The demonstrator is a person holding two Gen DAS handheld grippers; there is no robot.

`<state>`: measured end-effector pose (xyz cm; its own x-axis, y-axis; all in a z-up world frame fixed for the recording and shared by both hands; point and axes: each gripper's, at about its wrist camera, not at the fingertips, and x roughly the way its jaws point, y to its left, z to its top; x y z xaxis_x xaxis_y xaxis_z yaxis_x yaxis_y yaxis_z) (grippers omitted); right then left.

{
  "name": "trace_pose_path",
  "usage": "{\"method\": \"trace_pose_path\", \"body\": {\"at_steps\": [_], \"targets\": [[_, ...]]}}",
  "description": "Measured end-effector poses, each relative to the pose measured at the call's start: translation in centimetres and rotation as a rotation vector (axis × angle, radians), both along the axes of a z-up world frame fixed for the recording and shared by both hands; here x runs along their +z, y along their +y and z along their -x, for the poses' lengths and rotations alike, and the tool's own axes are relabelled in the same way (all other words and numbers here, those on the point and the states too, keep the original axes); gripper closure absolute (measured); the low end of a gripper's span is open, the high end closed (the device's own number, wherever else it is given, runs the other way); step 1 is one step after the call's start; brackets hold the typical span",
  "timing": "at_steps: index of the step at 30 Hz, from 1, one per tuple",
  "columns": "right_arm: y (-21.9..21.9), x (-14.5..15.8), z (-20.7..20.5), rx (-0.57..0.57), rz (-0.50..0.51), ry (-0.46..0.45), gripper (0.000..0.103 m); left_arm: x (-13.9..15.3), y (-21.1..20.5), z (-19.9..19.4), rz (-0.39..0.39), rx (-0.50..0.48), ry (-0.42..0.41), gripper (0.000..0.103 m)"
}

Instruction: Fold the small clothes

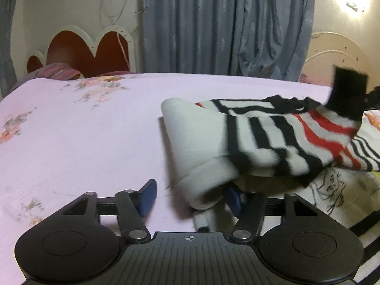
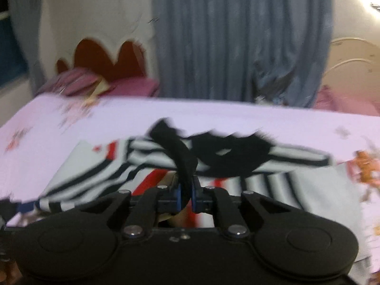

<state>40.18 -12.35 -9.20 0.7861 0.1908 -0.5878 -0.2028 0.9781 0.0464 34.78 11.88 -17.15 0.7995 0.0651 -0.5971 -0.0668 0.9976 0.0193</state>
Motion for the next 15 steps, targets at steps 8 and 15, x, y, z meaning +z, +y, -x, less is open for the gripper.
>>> {"method": "trace_pose_path", "body": {"at_steps": [8,15], "targets": [[-8.6,-3.2,-0.7,-0.230,-0.064,0.136,0.096,-0.4,-1.8,-0.7,0.013,-0.062,0.017,0.053],[-10.7,-4.8,0.2,-0.263,-0.136,0.199,0.059,-0.7,-1.3,-0.9,0.028,-0.040,0.051,0.053]]}}
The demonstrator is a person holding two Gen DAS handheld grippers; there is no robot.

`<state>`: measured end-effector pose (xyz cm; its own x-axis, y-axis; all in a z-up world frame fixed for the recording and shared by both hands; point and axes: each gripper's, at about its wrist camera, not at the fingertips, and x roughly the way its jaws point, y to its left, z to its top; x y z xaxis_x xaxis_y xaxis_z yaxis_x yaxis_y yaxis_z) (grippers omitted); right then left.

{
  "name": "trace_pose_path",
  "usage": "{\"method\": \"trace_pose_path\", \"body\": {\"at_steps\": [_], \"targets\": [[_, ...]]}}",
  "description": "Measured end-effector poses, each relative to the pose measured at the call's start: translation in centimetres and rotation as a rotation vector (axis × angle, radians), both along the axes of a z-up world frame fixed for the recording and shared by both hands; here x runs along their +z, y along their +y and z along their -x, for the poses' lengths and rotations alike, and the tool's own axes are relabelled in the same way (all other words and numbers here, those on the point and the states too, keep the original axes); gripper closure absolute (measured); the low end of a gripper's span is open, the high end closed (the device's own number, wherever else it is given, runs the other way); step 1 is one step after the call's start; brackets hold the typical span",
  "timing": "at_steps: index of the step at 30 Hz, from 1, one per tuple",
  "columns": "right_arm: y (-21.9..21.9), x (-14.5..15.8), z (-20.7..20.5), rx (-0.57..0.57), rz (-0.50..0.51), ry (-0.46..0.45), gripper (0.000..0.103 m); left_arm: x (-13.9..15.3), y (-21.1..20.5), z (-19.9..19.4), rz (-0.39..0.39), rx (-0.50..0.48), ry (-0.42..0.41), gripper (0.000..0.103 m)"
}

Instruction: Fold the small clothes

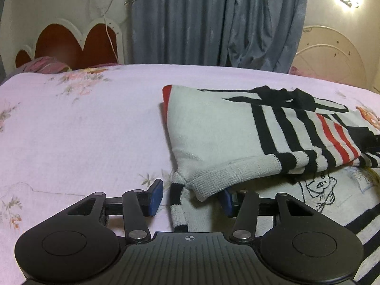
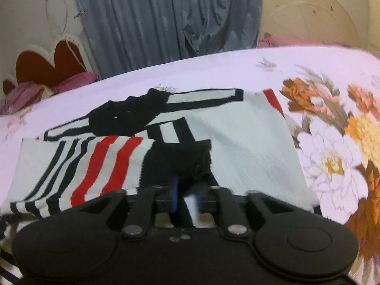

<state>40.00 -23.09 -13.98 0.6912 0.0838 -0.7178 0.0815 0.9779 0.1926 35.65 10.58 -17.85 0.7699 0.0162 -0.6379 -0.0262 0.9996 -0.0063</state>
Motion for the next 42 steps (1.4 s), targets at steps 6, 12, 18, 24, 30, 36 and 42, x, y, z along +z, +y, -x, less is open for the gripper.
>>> {"method": "trace_pose_path", "body": {"at_steps": [6,12,18,24,30,36,42], "targets": [[0.3,-0.1,-0.3,-0.002,-0.040,-0.002,0.071,-0.2,-0.1,-0.1,-0.016,0.004,0.005,0.053],[0.9,-0.1,-0.8,0.032,0.017,-0.003,0.097,0.0,-0.1,-0.1,-0.023,0.006,0.005,0.053],[1.2,2.0,1.1,0.038,0.122,-0.091,0.098,0.2,0.0,0.0,-0.022,0.008,0.011,0.053],[-0.9,-0.2,1.4,-0.001,0.075,-0.014,0.094,0.3,0.5,0.7,-0.024,-0.003,0.025,0.052],[-1.5,1.6,1.0,-0.025,-0.005,-0.085,0.033,1.5,0.6,1.7,-0.014,-0.015,0.009,0.052],[-0.4,-0.3,-1.7,-0.008,0.001,-0.009,0.070,3.0,1.1,2.8,0.019,-0.009,-0.005,0.052],[0.5,0.4,-1.0,0.034,0.107,-0.037,0.095,4.5,2.2,2.2,0.093,0.035,-0.027,0.052]]}}
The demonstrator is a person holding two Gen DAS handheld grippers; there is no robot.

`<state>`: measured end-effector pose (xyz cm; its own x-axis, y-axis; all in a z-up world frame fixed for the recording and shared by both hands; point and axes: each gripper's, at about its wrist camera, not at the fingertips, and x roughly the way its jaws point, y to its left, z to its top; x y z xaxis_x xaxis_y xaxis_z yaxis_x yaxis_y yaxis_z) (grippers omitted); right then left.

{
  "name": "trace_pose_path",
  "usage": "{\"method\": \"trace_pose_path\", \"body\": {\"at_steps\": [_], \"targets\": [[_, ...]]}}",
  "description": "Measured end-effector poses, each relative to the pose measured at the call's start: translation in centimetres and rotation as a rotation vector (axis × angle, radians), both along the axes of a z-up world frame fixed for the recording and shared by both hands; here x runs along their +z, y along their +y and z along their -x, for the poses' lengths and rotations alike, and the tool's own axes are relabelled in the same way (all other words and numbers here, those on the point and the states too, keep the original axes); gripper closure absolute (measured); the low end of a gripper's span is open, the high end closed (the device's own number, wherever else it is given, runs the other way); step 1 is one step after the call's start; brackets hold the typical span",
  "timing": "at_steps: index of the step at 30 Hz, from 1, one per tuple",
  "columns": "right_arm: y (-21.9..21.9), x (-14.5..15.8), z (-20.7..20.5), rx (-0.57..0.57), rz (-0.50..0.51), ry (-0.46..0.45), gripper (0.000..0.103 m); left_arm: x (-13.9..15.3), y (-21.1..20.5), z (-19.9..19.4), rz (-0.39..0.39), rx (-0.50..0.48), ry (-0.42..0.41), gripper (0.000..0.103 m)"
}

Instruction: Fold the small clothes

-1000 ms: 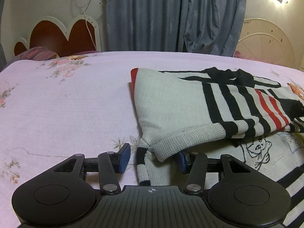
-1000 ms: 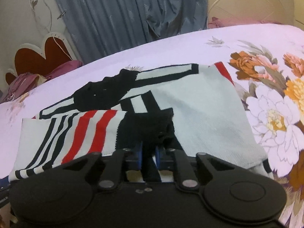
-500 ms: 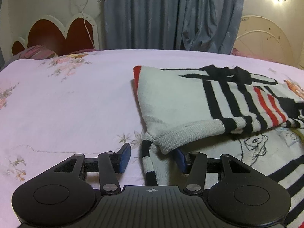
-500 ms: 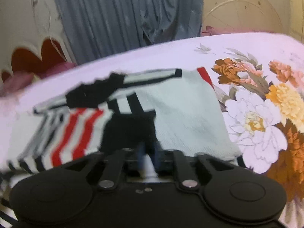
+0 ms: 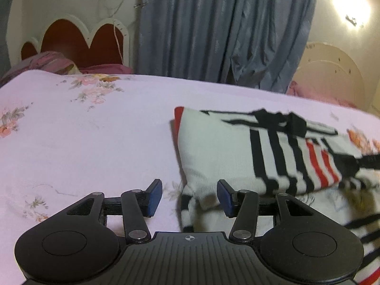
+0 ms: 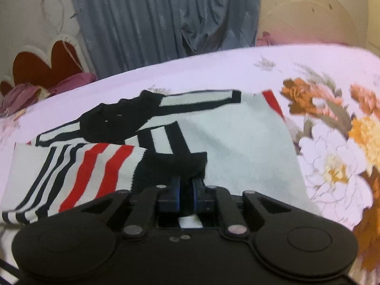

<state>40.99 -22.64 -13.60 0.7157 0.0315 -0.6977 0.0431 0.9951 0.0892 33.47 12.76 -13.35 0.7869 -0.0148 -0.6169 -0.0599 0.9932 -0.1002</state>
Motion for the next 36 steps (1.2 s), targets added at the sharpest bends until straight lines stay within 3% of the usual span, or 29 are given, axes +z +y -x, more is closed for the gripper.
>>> {"method": "trace_pose_path", "body": {"at_steps": [3,8,10,12,14,18,20,22,23,24,27,31,36], "targets": [[-0.4,0.6,0.9,0.001,0.081,-0.038,0.100,-0.1,-0.4,-1.1,0.018,0.003,-0.008,0.052],[-2.2,-0.7,1.1,-0.052,0.099,0.025,0.102,-0.9,-1.7,-2.5,0.022,-0.029,0.006,0.052],[-3.0,-0.3,1.3,-0.050,0.015,0.013,0.093,-1.3,-2.1,-2.8,0.020,-0.033,0.019,0.052],[-3.5,0.4,1.2,-0.066,-0.044,-0.002,0.055,-1.6,-2.4,-2.9,0.022,-0.032,0.022,0.052],[-3.5,0.8,1.2,-0.059,-0.068,-0.031,0.032,-1.6,-2.6,-2.9,0.018,-0.033,0.022,0.052],[-2.3,-0.1,-0.2,-0.018,-0.079,0.018,0.055,-1.7,-2.6,-3.1,0.017,-0.029,0.024,0.052],[-1.5,-0.9,-0.8,-0.010,-0.073,0.047,0.056,-1.7,-2.6,-3.1,0.018,-0.028,0.023,0.052],[-0.4,-1.1,-0.8,0.009,-0.055,0.043,0.063,-1.7,-2.7,-3.2,0.017,-0.027,0.024,0.052],[0.2,-1.1,-0.8,0.019,-0.028,0.042,0.072,-1.7,-2.7,-3.2,0.019,-0.026,0.023,0.052],[0.8,-1.1,-0.7,0.040,-0.005,0.042,0.087,-1.7,-2.6,-3.2,0.020,-0.025,0.024,0.052],[1.4,-0.5,-0.3,0.073,0.047,0.021,0.091,-1.6,-2.6,-3.4,0.020,-0.022,0.018,0.052],[0.9,1.4,1.4,0.044,0.141,-0.094,0.092,-1.6,-2.6,-3.8,0.033,-0.015,0.002,0.052],[-0.5,-0.8,0.6,0.037,0.121,0.041,0.091,-2.9,-3.1,-4.6,0.010,-0.027,0.049,0.052]]}}
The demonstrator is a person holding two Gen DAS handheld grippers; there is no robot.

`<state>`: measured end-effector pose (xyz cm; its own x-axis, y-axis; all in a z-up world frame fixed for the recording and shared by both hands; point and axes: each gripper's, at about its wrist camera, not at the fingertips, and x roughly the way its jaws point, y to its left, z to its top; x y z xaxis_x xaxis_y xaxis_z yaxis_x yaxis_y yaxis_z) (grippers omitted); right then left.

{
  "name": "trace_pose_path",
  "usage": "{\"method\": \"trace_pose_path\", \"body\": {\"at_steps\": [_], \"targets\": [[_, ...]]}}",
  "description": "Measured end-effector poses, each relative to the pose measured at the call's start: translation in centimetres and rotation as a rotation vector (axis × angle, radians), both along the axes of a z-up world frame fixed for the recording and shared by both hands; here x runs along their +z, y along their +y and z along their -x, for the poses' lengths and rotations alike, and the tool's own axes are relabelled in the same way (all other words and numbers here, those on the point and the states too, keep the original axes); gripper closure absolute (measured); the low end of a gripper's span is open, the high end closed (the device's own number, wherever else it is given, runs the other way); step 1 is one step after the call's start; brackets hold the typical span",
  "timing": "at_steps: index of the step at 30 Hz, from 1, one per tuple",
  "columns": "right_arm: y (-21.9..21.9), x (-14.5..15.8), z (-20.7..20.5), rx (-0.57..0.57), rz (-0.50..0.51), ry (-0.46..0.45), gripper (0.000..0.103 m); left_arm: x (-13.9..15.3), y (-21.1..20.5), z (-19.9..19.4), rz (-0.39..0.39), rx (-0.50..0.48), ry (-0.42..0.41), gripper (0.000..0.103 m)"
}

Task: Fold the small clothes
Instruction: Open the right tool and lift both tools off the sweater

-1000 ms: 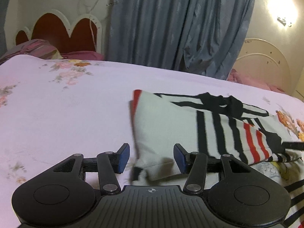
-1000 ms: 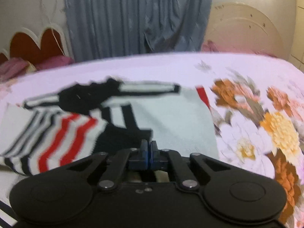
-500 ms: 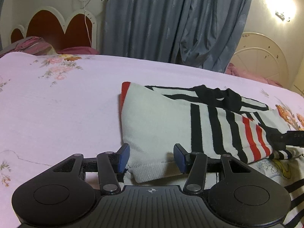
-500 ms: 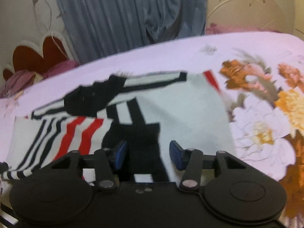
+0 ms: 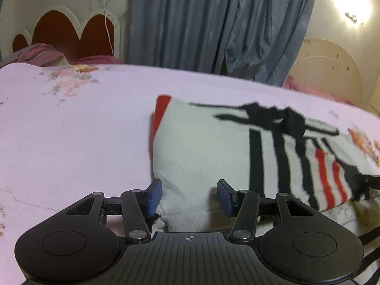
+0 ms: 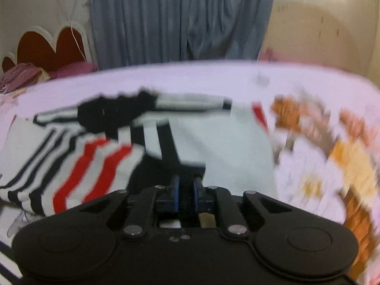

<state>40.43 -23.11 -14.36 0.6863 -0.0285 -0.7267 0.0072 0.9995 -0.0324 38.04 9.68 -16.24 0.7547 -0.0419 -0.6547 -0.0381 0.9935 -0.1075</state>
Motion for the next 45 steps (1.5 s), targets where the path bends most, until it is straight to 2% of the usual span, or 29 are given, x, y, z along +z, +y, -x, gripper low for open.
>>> {"method": "trace_pose_path", "body": {"at_steps": [1,3,5,8,11,15,21,25,29,31,33,38,42,45], "targets": [[0.0,0.0,0.0,0.001,0.006,0.003,0.090,0.0,0.0,-0.1,-0.002,0.002,0.004,0.052],[-0.4,0.8,0.1,-0.033,-0.023,-0.029,0.076,0.4,0.2,-0.2,0.006,0.006,-0.008,0.052],[-0.9,1.9,0.5,-0.054,-0.069,-0.091,0.076,1.1,0.2,-0.4,0.010,0.006,-0.035,0.052],[-0.2,3.0,0.2,-0.026,-0.079,-0.137,0.075,1.5,-0.2,-1.8,0.014,-0.018,-0.048,0.052],[1.3,3.0,-1.2,0.037,-0.097,-0.121,0.075,1.0,-0.6,-3.9,0.025,-0.039,-0.026,0.052],[3.3,2.1,-2.9,0.087,-0.110,-0.085,0.075,-0.2,0.2,-7.1,0.027,-0.017,0.001,0.052],[4.7,0.6,-4.6,0.112,-0.089,-0.050,0.075,-1.0,1.7,-10.5,0.033,0.025,0.002,0.052],[4.6,-0.9,-5.3,0.110,-0.022,-0.021,0.074,-1.5,2.0,-11.7,0.054,0.048,-0.004,0.052],[4.1,-1.2,-5.8,0.100,-0.014,-0.024,0.070,-1.5,1.9,-12.4,0.055,0.068,-0.001,0.052],[4.2,-0.6,-5.7,0.097,-0.015,-0.017,0.072,-1.1,1.7,-11.9,0.043,0.081,-0.001,0.052],[4.0,0.4,-5.1,0.093,-0.066,-0.042,0.072,-0.4,1.3,-10.5,0.035,0.083,-0.011,0.052],[5.0,1.8,-4.0,0.153,-0.137,-0.060,0.069,0.9,-0.1,-5.9,0.027,0.011,-0.054,0.052],[6.8,1.6,-3.1,0.208,-0.139,-0.044,0.066,0.8,-1.6,-2.7,0.058,-0.031,-0.034,0.052],[7.2,0.6,-1.9,0.232,-0.074,-0.028,0.065,-0.1,-2.9,-0.8,-0.042,-0.060,-0.040,0.052]]}}
